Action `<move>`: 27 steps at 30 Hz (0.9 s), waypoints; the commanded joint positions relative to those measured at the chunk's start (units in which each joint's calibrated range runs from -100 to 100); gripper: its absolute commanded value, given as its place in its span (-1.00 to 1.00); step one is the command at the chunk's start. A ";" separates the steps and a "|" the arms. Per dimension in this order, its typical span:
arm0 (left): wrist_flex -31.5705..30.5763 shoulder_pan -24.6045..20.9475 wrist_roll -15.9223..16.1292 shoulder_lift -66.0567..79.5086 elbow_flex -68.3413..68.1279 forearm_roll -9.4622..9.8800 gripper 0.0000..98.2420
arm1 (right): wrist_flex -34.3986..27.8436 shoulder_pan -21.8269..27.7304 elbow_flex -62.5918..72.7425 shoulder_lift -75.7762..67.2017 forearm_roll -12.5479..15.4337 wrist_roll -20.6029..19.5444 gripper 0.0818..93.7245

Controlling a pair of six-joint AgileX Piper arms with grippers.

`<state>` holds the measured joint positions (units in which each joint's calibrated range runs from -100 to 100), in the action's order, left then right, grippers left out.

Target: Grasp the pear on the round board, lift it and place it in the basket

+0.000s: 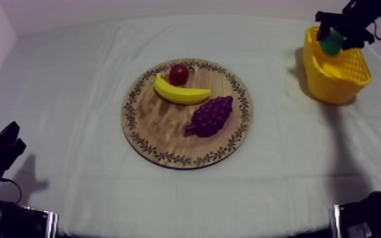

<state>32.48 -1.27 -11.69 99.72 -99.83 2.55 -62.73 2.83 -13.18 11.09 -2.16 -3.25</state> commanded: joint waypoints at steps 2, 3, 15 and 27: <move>0.01 0.00 0.00 0.02 0.05 0.01 -1.00 | 0.47 0.32 -1.71 -1.88 0.36 0.40 0.56; 0.01 0.00 0.00 0.02 0.05 0.01 -1.00 | 0.74 0.29 -2.53 -2.86 0.39 0.48 0.59; 0.01 0.00 0.00 0.02 0.05 0.01 -1.00 | 13.02 -1.73 -27.25 -31.12 2.14 3.26 0.08; 0.01 0.00 0.00 0.02 0.05 0.01 -1.00 | 25.56 -3.77 -64.89 -71.87 6.06 10.58 -0.96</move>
<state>32.48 -1.27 -11.69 99.72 -99.83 2.55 -37.63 -0.86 -65.66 -46.13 3.66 6.55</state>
